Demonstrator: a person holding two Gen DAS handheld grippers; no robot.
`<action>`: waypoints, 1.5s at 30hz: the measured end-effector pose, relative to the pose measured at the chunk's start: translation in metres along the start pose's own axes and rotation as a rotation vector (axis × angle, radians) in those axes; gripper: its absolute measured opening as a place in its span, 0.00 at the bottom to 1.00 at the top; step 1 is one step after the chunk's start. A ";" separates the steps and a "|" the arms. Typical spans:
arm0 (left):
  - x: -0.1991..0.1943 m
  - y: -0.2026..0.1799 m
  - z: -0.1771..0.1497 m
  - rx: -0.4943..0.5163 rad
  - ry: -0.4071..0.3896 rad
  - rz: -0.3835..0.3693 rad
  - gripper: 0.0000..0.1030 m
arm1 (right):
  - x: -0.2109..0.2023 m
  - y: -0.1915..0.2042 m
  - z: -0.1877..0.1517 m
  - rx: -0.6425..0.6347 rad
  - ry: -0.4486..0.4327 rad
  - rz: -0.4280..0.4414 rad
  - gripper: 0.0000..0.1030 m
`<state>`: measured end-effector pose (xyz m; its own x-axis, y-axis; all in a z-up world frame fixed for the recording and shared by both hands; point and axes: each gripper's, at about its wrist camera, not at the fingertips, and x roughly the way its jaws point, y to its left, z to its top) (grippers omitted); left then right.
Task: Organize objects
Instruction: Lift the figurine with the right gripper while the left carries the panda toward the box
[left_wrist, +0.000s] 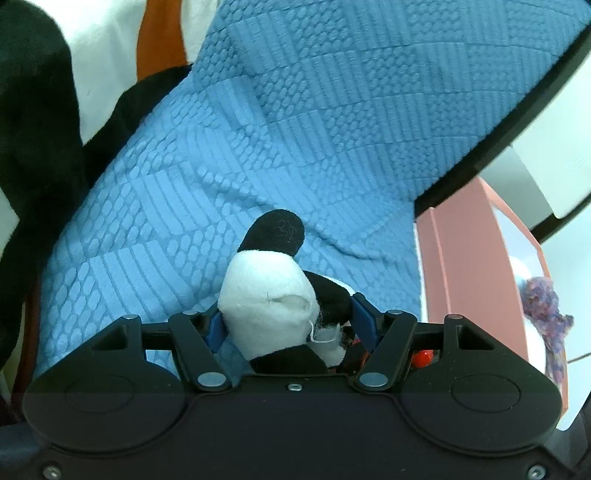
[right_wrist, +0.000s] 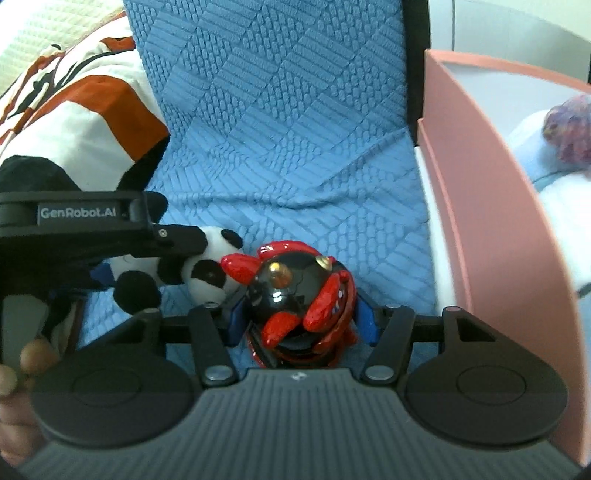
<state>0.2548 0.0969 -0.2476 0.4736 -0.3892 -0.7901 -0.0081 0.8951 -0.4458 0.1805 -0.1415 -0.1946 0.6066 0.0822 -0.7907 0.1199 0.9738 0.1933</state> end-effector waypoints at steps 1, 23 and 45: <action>-0.003 -0.002 -0.002 0.011 -0.005 -0.005 0.63 | -0.003 -0.001 0.000 0.002 0.002 -0.004 0.59; -0.117 -0.069 -0.030 0.104 -0.061 -0.019 0.63 | -0.136 -0.009 0.013 0.034 -0.065 0.018 0.59; -0.171 -0.201 0.007 0.197 -0.113 -0.097 0.63 | -0.235 -0.078 0.074 0.073 -0.207 0.048 0.59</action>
<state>0.1814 -0.0146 -0.0200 0.5590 -0.4587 -0.6907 0.2093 0.8841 -0.4178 0.0870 -0.2526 0.0190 0.7601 0.0752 -0.6454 0.1392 0.9513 0.2749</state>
